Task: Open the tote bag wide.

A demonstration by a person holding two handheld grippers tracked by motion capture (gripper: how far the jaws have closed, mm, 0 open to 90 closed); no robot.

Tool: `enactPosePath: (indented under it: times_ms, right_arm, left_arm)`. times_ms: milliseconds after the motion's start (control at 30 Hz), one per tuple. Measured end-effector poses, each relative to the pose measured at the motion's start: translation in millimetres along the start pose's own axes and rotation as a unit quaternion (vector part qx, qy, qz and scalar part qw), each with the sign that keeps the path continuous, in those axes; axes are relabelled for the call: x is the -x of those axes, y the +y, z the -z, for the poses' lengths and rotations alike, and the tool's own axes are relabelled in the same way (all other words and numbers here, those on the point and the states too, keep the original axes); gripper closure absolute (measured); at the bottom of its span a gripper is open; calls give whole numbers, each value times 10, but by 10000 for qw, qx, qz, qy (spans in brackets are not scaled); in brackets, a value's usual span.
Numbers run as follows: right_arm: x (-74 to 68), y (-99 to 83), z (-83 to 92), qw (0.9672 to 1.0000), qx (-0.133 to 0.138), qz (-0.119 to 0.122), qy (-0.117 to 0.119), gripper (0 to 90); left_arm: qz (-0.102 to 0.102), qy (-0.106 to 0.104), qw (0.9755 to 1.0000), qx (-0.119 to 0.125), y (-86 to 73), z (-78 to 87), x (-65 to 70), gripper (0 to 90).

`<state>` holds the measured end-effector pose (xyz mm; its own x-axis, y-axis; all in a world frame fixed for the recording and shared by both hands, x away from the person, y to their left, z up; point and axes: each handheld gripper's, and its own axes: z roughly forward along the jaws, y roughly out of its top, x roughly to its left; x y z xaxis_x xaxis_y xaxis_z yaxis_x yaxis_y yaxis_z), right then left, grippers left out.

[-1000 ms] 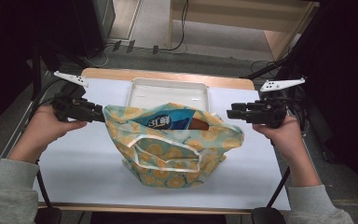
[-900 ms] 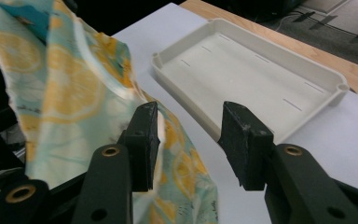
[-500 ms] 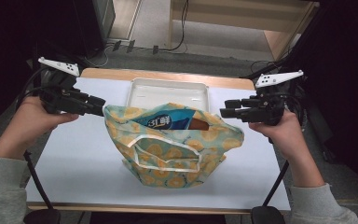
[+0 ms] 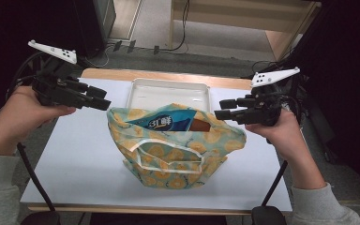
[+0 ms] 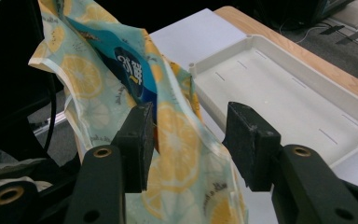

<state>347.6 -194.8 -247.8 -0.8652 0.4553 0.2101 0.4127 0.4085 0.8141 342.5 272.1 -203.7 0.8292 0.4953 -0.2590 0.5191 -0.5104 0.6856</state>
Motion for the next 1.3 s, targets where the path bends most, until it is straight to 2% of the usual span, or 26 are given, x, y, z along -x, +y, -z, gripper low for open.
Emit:
enactPosePath:
  times_ms: [33,167,300,400,467,633,733,833,967,1100,1200,1233,1267,1300]
  right_arm:
    - [-8,-2,-7,10000,-19,3,3,516]
    - [-38,-36,-22,10000,-61,15,14,509]
    - [-37,-51,-33,10000,-92,3,8,514]
    - [-46,-59,-73,9999,-131,40,33,520]
    - [-50,-62,-109,9998,-183,34,56,520]
    - [-46,-56,-189,9996,-254,36,97,525]
    - [-48,-62,-204,9996,-248,41,99,532]
    - [-42,-98,-193,9996,-254,34,77,539]
    - [-17,-156,-171,9997,-238,-27,48,548]
    - [8,-249,-149,9996,-259,-79,-30,583]
    - [25,-319,-134,9995,-272,-125,-90,672]
    - [33,-338,-130,9995,-273,-109,-114,724]
    - [29,-367,-119,9995,-257,-68,-197,818]
    - [29,-367,-119,9995,-257,-68,-197,818]
  left_arm:
    - [-15,5,9999,-99,3,-41,21,475]
    - [-57,-75,10000,18,16,-36,86,476]
    - [-31,-48,10000,-57,44,-16,117,453]
    - [-29,-140,9999,5,67,-4,139,433]
    - [-109,-148,9998,36,89,-12,162,433]
    - [-165,-5,9993,-321,113,-173,155,443]
    - [-158,-89,9991,-386,75,-231,137,547]
    - [-143,-70,9988,-458,19,-248,135,717]
    - [-140,-138,9989,-422,-38,-216,135,843]
    - [-166,-105,9989,-420,-104,-197,147,884]
    - [-137,-103,9990,-414,-145,-188,131,892]
    - [-125,-95,9991,-400,-165,-184,121,892]
    - [-100,-105,9992,-383,-176,-183,114,892]
    - [-89,-121,9991,-387,-191,-184,106,892]
